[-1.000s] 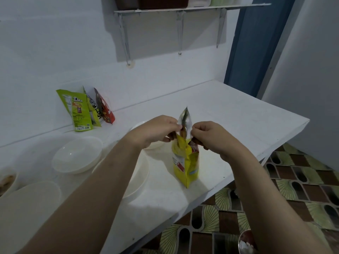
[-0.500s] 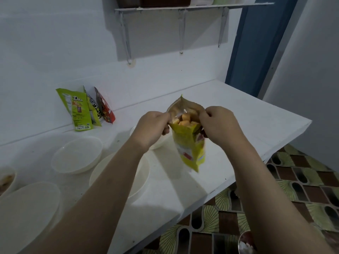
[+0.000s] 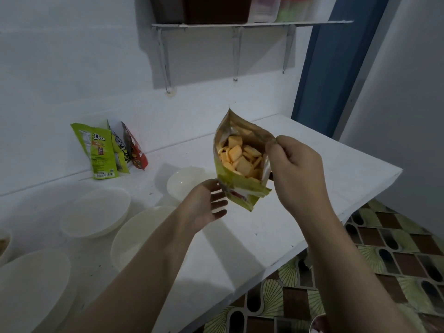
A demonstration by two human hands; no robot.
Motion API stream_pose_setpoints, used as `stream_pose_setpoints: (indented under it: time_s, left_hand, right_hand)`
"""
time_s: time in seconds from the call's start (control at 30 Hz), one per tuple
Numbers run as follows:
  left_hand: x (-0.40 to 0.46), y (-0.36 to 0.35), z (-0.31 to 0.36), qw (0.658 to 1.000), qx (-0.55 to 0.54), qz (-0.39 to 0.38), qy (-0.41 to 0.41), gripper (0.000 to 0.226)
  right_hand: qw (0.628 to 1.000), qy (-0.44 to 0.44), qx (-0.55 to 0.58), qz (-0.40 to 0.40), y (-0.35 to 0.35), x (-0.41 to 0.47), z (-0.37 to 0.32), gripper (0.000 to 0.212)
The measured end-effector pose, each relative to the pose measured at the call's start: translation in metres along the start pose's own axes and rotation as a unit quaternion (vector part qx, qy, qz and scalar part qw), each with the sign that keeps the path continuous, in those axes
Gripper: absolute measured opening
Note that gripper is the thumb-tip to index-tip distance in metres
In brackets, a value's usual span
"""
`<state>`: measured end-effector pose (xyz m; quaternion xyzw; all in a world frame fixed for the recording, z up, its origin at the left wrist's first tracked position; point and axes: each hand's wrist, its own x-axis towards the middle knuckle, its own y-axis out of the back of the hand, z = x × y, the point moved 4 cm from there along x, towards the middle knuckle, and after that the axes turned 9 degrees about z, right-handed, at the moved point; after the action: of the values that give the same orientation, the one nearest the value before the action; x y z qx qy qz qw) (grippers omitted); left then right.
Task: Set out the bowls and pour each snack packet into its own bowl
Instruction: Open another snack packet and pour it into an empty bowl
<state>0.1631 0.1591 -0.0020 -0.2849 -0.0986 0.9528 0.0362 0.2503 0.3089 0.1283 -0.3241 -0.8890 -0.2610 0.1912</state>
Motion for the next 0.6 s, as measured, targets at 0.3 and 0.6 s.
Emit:
stream_pose_setpoints:
  time_s: [0.3, 0.6]
  left_hand:
    - [-0.001, 0.030, 0.015, 0.989, -0.147, 0.006, -0.007, 0.029]
    - [-0.019, 0.143, 0.066, 0.969, -0.223, 0.034, -0.101, 0.029]
  right_hand:
    - [0.994, 0.056, 0.067, -0.064, -0.002, -0.017, -0.038, 0.037]
    - [0.978, 0.124, 0.097, -0.139, -0.054, -0.028, -0.101, 0.041]
